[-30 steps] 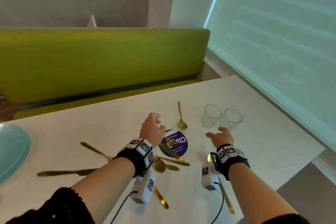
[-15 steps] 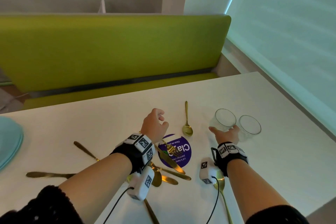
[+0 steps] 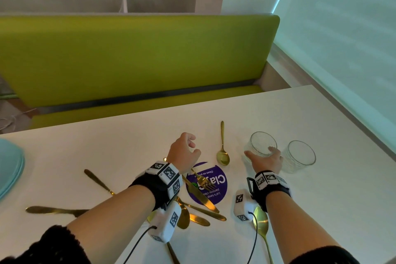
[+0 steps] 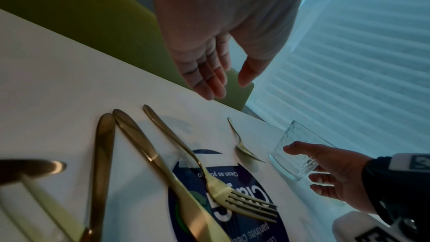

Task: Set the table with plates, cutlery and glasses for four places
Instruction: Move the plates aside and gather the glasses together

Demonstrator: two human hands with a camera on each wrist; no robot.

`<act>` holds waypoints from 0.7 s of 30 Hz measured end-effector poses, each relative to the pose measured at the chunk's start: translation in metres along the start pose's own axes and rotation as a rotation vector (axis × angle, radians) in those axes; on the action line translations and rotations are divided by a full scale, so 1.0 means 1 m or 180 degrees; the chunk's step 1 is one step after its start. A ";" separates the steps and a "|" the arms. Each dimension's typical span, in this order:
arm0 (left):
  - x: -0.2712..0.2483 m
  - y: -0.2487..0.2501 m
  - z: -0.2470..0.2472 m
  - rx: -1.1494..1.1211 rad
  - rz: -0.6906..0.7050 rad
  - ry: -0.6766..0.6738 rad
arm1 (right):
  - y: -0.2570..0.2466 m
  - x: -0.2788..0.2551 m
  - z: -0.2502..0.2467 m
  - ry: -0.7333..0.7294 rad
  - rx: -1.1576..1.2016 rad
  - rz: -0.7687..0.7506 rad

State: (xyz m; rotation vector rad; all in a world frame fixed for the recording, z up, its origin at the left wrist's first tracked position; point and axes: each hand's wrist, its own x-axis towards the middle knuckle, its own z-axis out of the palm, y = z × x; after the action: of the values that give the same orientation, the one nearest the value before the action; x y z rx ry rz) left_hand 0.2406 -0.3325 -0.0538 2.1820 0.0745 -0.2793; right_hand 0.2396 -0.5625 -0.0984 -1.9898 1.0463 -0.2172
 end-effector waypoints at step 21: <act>-0.015 0.036 0.056 -0.0291 0.0500 -0.0813 | -0.010 -0.047 -0.031 -0.1690 -0.0295 -0.0845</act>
State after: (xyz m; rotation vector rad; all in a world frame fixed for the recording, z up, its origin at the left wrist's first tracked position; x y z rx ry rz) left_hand 0.2223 -0.3977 -0.0537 2.0316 -0.2218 -0.4528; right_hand 0.2002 -0.5434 -0.0607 -2.1022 0.4612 0.2168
